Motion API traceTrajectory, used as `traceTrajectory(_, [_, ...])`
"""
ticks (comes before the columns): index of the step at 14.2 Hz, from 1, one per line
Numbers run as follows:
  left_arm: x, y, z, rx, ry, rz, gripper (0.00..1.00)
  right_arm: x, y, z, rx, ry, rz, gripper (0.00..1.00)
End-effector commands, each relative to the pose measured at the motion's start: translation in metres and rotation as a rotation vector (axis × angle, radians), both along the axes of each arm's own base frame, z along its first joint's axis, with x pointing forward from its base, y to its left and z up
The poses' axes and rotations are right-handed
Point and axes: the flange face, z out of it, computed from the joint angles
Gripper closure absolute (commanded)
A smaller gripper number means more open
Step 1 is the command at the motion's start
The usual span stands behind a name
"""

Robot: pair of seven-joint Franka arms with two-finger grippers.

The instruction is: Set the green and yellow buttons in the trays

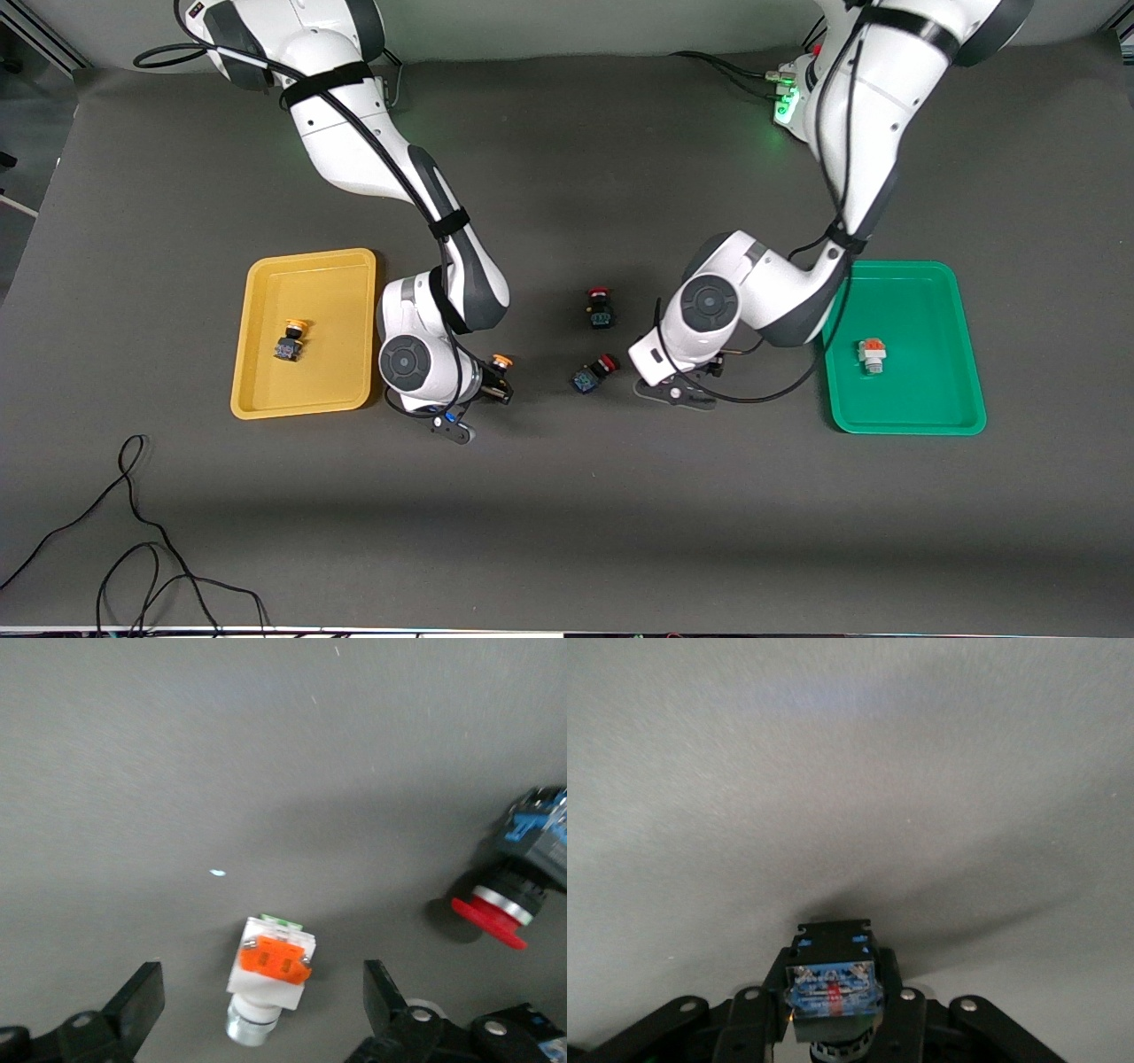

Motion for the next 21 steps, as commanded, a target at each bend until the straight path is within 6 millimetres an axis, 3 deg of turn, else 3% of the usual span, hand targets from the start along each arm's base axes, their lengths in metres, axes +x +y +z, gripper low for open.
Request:
traceTrajectory(1, [0.003,-0.008,-0.009,0.004,-0.020,-0.016,0.00,0.013,-0.033,0.064,0.036,0.048,-0.020,1.00])
traceTrajectory(3, [0.003,-0.007,-0.012,0.005,-0.017,-0.007,0.05,0.021,-0.077,0.120,0.071,0.079,0.049,1.00])
traceTrajectory(4, [0.003,-0.006,-0.012,0.006,-0.017,-0.001,0.16,0.021,-0.103,0.146,0.087,0.111,0.074,1.00])
traceTrajectory(6, [0.003,-0.005,-0.015,0.009,-0.011,0.017,0.66,0.017,-0.154,0.175,0.093,0.172,0.123,1.00])
traceTrajectory(7, [0.004,-0.003,-0.015,0.009,-0.011,0.032,0.81,0.009,-0.176,0.172,0.091,0.201,0.169,1.00])
traceTrajectory(8, [0.003,-0.003,-0.015,0.009,-0.006,0.040,0.86,-0.003,-0.197,0.165,0.085,0.209,0.211,1.00])
traceTrajectory(9, [0.004,-0.003,-0.013,0.012,-0.004,0.050,0.87,-0.010,-0.221,0.158,0.073,0.181,0.227,1.00])
traceTrajectory(11, [0.007,-0.003,-0.001,0.010,-0.010,0.073,0.86,-0.030,-0.258,0.123,0.079,0.128,0.270,1.00])
traceTrajectory(12, [0.007,-0.002,0.015,0.023,-0.014,0.099,0.87,-0.039,-0.274,0.099,0.060,0.091,0.288,1.00])
traceTrajectory(14, [0.011,0.001,0.070,0.057,0.007,0.131,0.86,-0.056,-0.298,0.056,-0.001,0.006,0.318,1.00])
traceTrajectory(15, [0.016,0.005,0.100,0.052,0.039,0.159,0.86,-0.057,-0.300,0.046,-0.024,-0.011,0.316,0.88])
traceTrajectory(16, [0.020,0.012,0.127,0.043,0.064,0.184,0.87,-0.058,-0.300,0.040,-0.031,-0.002,0.317,0.63])
traceTrajectory(17, [0.027,0.032,0.150,0.037,0.074,0.222,0.87,-0.058,-0.300,0.041,-0.030,-0.002,0.315,0.32])
traceTrajectory(19, [0.038,0.082,0.192,-0.007,0.104,0.325,0.89,-0.057,-0.299,0.049,-0.006,0.010,0.315,0.00])
traceTrajectory(21, [0.044,0.164,0.213,0.007,0.165,0.348,0.91,-0.052,-0.293,0.070,0.034,0.021,0.322,0.00])
